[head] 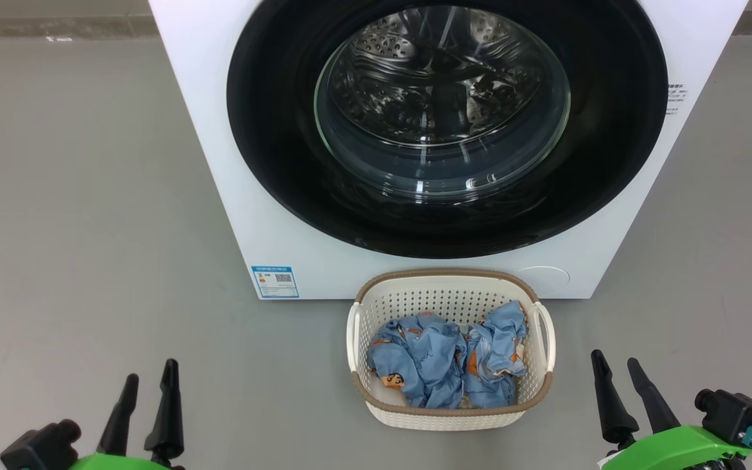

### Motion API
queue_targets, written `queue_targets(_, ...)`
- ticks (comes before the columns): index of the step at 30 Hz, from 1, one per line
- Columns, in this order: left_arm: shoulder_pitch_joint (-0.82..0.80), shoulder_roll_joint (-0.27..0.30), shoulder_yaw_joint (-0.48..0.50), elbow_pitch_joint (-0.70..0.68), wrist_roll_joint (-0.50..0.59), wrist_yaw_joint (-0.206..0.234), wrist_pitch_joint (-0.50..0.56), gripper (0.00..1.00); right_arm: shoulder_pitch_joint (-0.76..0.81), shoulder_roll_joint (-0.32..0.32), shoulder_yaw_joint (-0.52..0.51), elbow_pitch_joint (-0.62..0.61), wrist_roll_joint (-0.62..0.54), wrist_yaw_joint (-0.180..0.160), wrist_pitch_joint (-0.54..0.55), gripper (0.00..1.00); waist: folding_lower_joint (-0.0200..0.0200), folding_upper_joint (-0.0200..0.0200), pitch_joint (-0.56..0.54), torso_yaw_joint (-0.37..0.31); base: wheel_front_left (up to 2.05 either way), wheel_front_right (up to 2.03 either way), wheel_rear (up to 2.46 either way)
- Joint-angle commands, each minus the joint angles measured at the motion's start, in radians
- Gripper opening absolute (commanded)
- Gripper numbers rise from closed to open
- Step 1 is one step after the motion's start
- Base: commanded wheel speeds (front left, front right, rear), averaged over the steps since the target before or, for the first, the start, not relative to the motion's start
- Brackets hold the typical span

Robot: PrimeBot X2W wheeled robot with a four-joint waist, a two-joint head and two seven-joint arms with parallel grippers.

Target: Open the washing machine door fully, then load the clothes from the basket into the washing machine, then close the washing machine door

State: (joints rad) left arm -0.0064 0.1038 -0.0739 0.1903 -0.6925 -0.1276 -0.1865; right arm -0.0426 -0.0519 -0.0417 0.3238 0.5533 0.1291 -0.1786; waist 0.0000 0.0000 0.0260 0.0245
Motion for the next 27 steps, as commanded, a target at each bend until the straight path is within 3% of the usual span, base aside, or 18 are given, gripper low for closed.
queue_targets(1,-0.032,0.023,0.025,-0.034,0.034,-0.002,-0.015,1.0,-0.04,-0.002,0.025,-0.022,-0.034,0.001,-0.018,1.0,0.0,0.0,0.0,-0.001,0.0,0.0,0.0)
queue_targets(27,-0.039,0.039,0.028,-0.043,0.289,-0.003,-0.075,1.0,-0.027,0.002,-0.015,-0.039,-0.309,0.002,-0.083,1.0,0.0,0.0,0.008,-0.002,0.0,0.0,0.0)
